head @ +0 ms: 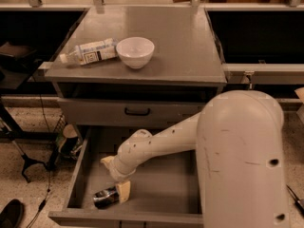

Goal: Pick redbull can from middle drawer and place on counter

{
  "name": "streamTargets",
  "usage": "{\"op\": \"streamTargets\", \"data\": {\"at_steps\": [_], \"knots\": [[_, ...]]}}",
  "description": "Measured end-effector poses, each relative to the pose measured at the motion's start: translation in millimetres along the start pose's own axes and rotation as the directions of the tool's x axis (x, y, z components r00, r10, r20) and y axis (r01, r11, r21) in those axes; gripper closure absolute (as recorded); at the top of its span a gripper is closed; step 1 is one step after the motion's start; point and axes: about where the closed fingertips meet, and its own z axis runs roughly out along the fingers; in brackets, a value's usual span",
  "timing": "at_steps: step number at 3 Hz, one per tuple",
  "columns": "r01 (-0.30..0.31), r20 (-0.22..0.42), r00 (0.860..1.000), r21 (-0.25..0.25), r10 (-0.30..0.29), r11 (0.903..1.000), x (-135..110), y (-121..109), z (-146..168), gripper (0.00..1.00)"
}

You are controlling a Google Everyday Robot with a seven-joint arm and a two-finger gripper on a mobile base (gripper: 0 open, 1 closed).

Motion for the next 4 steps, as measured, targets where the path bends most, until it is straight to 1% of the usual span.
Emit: {"op": "streamTargets", "data": {"at_steps": [1, 2, 3, 4], "knots": [[0.018, 0.023, 1.0, 0.031, -0.018, 0.9994, -3, -6, 16, 0.0], [0.011, 0.039, 0.999, 0.033, -0.012, 0.9994, 4, -7, 33, 0.0], [-0.025, 0.061, 0.998, 0.011, 0.024, 0.9996, 14, 1, 54, 0.0], [-0.062, 0.081, 0.995, -0.006, 0.062, 0.9981, 20, 17, 73, 0.02]]}}
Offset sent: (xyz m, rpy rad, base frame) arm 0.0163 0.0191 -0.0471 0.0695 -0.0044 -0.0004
